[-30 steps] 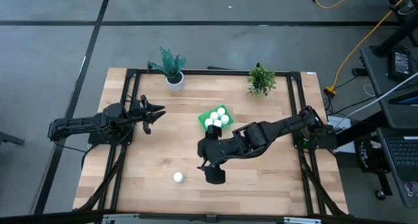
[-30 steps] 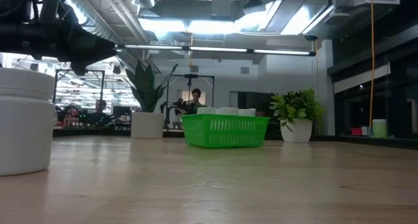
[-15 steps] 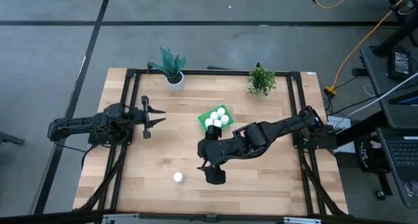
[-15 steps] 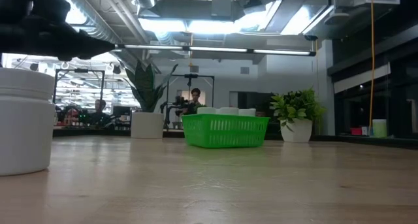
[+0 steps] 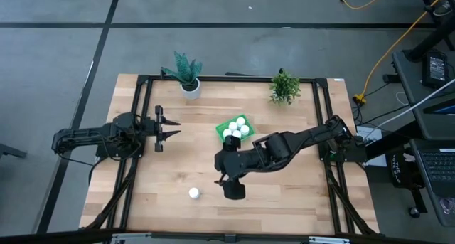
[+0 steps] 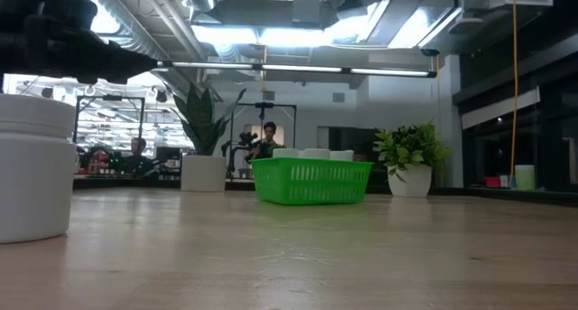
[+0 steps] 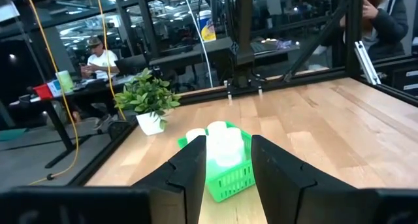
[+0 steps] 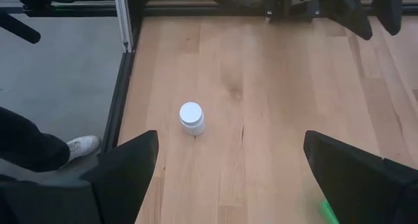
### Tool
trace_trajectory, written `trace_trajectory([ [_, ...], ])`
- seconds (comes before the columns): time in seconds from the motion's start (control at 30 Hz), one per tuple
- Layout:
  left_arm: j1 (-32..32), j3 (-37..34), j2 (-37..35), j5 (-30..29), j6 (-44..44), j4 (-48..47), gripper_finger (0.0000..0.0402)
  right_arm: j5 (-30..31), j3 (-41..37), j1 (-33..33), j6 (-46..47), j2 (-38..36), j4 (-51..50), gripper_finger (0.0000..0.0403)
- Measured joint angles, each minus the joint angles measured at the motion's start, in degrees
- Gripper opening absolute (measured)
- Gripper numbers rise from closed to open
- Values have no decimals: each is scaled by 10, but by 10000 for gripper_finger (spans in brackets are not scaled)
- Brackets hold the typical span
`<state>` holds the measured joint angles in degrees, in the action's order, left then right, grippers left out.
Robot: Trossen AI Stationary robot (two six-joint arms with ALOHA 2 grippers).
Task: Pick and place pill bottles into a basket
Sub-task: Put the white pill bottle into the green basket
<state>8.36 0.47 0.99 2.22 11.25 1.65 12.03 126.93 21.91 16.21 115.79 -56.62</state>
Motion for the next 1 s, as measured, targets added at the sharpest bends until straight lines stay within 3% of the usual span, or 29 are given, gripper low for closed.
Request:
trace_trajectory([
  [0.37, 0, 0, 3, -5, 0, -6, 116, 0, 0, -3, -15, 0, 12, 381],
  [0.77, -29, 0, 108, -25, 0, -11, 116, 0, 0, -2, 8, 0, 21, 381],
  [1.0, -51, 0, 87, -24, 0, 28, 120, 0, 0, 0, 15, 0, 20, 381],
])
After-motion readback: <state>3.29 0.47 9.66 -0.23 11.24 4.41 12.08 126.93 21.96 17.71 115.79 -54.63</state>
